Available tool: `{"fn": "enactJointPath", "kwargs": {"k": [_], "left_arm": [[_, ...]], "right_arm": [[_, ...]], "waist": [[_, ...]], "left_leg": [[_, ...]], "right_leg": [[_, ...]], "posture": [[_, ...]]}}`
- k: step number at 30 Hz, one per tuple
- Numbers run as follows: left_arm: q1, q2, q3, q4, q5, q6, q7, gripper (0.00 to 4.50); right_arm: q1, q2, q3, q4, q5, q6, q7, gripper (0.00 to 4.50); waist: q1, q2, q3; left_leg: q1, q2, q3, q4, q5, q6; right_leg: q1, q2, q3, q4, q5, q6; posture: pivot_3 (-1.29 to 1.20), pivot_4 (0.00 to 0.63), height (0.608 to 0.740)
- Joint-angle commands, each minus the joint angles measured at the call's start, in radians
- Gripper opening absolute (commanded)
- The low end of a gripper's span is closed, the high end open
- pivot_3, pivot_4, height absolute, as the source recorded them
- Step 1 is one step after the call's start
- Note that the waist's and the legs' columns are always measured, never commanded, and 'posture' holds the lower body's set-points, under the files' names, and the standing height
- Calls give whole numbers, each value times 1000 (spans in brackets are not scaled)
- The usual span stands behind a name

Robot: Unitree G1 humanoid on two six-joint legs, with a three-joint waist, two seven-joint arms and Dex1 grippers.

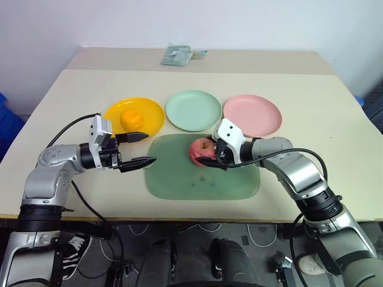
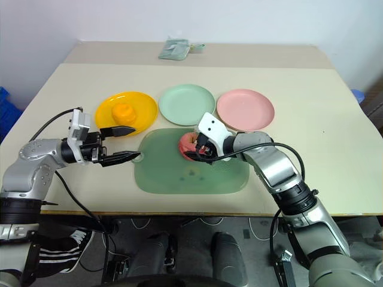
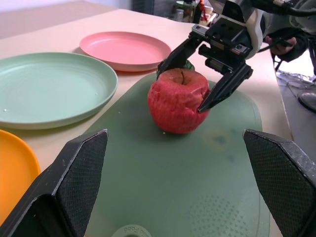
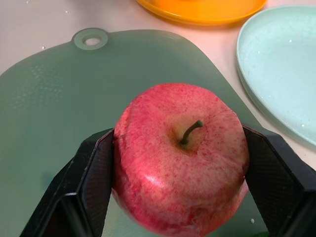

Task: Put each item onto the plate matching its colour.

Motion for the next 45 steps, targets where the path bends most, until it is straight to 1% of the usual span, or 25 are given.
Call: {"fn": "enactJointPath", "kwargs": {"k": [1, 3, 5, 9, 11, 15, 20, 22, 24, 25, 26, 30, 31, 33, 36, 37, 40, 42, 45], "left_arm": [[-4, 1, 31, -38, -26, -2, 4, 4500], [-12, -6, 36, -33, -33, 0, 16, 4500], [-26, -15, 44, -24, -40, 2, 32, 4500], [-71, -53, 60, 14, -23, -30, 96, 4500], [-89, -73, 63, 23, -11, -47, 127, 4500], [-104, -86, 50, 12, -9, -45, 141, 4500], [-104, -81, 41, 6, -4, -35, 137, 4500], [-101, -76, 41, -5, -7, -28, 138, 4500], [-98, -72, 44, -17, -12, -19, 141, 4500], [-97, -71, 45, -21, -14, -14, 142, 4500], [-96, -70, 46, -25, -16, -10, 144, 4500], [-82, -63, 49, -44, -21, 7, 146, 4500], [-79, -62, 50, -47, -23, 10, 146, 4500], [-75, -60, 52, -52, -27, 16, 144, 4500], [-69, -58, 53, -61, -36, 22, 131, 4500], [-69, -58, 54, -63, -41, 32, 131, 4500], [-52, -39, 39, -87, -55, 47, 80, 4500], [-43, -25, 30, -91, -53, 46, 52, 4500], [-36, -9, 18, -82, -38, 39, 20, 4500]], "right_arm": [[-26, 42, -87, -16, 52, 42, -18, 3142], [-70, 73, -170, -20, 112, 83, -32, 3142], [-120, 95, -244, 7, 140, 107, -66, 3142], [-219, 82, -336, 190, 67, -7, -170, 3142], [-249, 55, -338, 299, -15, -112, -225, 3142], [-296, 22, -342, 527, -113, -248, -314, 3142], [-302, 32, -323, 717, -173, -382, -348, 3142], [-310, 44, -320, 775, -180, -399, -344, 3142], [-321, 53, -333, 820, -171, -419, -329, 4197], [-327, 53, -340, 833, -174, -428, -340, 4480], [-332, 51, -342, 840, -180, -436, -348, 4480], [-334, 39, -346, 800, -178, -468, -328, 4480], [-335, 43, -374, 768, -139, -451, -311, 4480], [-312, 37, -400, 655, -62, -395, -222, 4480], [-243, 17, -382, 477, -4, -325, -102, 4480], [-215, 11, -383, 405, 41, -261, -62, 4480], [-68, -68, -320, 118, 124, -123, 80, 4480], [-14, -100, -291, 38, 118, -98, 99, 4480], [41, -122, -240, 20, 41, -122, 75, 4480]], "waist": [[0, 0, 0], [0, 0, 0], [0, 1, 1], [5, 1, 1], [7, 1, 1], [0, 1, 1], [-19, 2, 1], [-27, 3, 2], [-31, 3, 2], [-32, 3, 2], [-32, 4, 2], [-25, 5, 3], [-24, 5, 3], [-21, 6, 4], [-16, 6, 4], [-15, 6, 4], [-12, 6, 4], [-15, 6, 4], [-19, 6, 4]], "left_leg": [[0, 0, 0, 0, 0, 0], [0, 1, 0, 0, 0, 0], [0, 1, 0, 0, 0, 0], [0, 0, 0, 0, 0, -1], [0, -2, 0, 0, 0, -1], [-1, -4, 2, -1, 0, -1], [-1, -4, 3, -3, 0, -1], [-1, -3, 3, -3, 0, -1], [0, -3, 3, -3, 0, -1], [0, -3, 3, -3, 0, -1], [0, -3, 2, -3, 1, -1], [0, -3, 1, -3, 1, -1], [0, -3, 0, -3, 1, -1], [0, -3, 0, -3, 1, -1], [-1, -2, -1, -3, 1, -1], [-1, -2, -1, -3, 1, -1], [-1, -2, -2, -3, 1, -1], [-1, -2, -2, -3, 0, -1], [0, -2, -1, -1, 1, -1]], "right_leg": [[0, 0, 0, 0, 0, 0], [0, 0, 0, 0, 0, 0], [0, 0, 0, 0, 0, 0], [0, 0, 0, 0, 1, 1], [0, 0, 0, 0, 1, 1], [0, 0, 0, -1, 2, 3], [-1, 0, 0, 0, 2, 4], [-1, 0, 0, 0, 2, 4], [-1, 0, 0, 1, 2, 4], [-1, 0, 0, 1, 2, 4], [-1, 0, 0, 2, 2, 4], [-1, 0, 0, 2, 2, 4], [-1, 0, 0, 2, 2, 4], [-1, 0, 0, 2, 2, 4], [-1, 0, 0, 1, 2, 4], [-1, 0, 0, 1, 2, 4], [0, 0, 0, 0, 2, 4], [0, 0, 0, 0, 2, 4], [0, 0, 0, 0, 2, 3]], "posture": [[0, 150, 740], [0, 150, 740], [0, 150, 740], [0, 150, 740], [0, 150, 740], [0, 150, 740], [0, 150, 740], [0, 150, 740], [0, 150, 740], [0, 150, 740], [0, 150, 740], [0, 150, 740], [0, 150, 740], [0, 150, 740], [0, 150, 740], [0, 150, 740], [0, 150, 740], [0, 150, 740], [0, 150, 740]]}}
